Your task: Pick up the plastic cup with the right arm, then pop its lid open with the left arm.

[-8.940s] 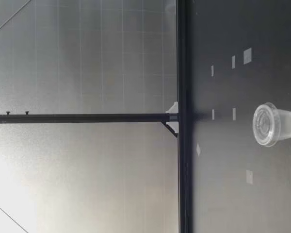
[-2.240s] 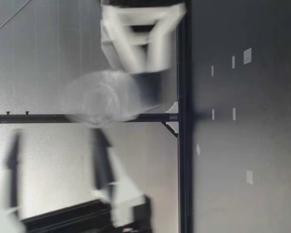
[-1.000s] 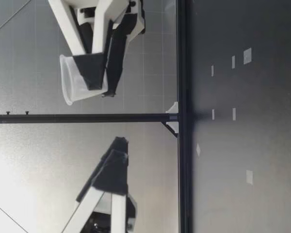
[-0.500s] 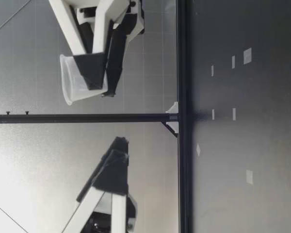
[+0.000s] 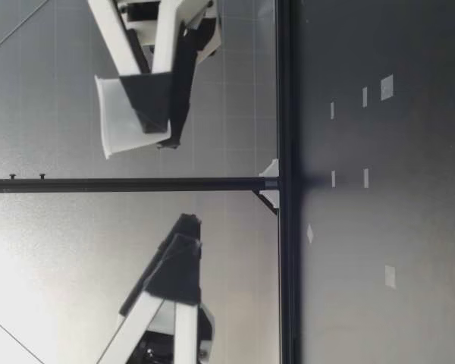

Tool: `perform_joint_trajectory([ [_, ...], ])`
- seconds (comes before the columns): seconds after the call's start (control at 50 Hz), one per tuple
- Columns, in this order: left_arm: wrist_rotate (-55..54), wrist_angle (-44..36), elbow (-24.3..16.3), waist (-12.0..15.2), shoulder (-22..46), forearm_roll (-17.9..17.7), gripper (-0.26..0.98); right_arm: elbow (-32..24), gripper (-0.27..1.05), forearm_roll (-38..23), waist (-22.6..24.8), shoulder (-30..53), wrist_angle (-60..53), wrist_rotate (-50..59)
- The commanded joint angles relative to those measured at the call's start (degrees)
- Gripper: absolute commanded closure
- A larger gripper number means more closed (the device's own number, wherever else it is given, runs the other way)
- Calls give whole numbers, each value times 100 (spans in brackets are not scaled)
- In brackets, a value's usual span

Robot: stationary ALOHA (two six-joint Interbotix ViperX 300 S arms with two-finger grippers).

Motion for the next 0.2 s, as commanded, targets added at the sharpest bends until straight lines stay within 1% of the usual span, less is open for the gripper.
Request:
perform_joint_trajectory([
  [0.0,9,-62,-53,9,-79,-9,-4,-44,47,-26,-18,-88,-44,-132],
  [0.18,9,-53,-26,9,-70,-9,-4,-44,47,-18,-18,-79,-53,-202],
])
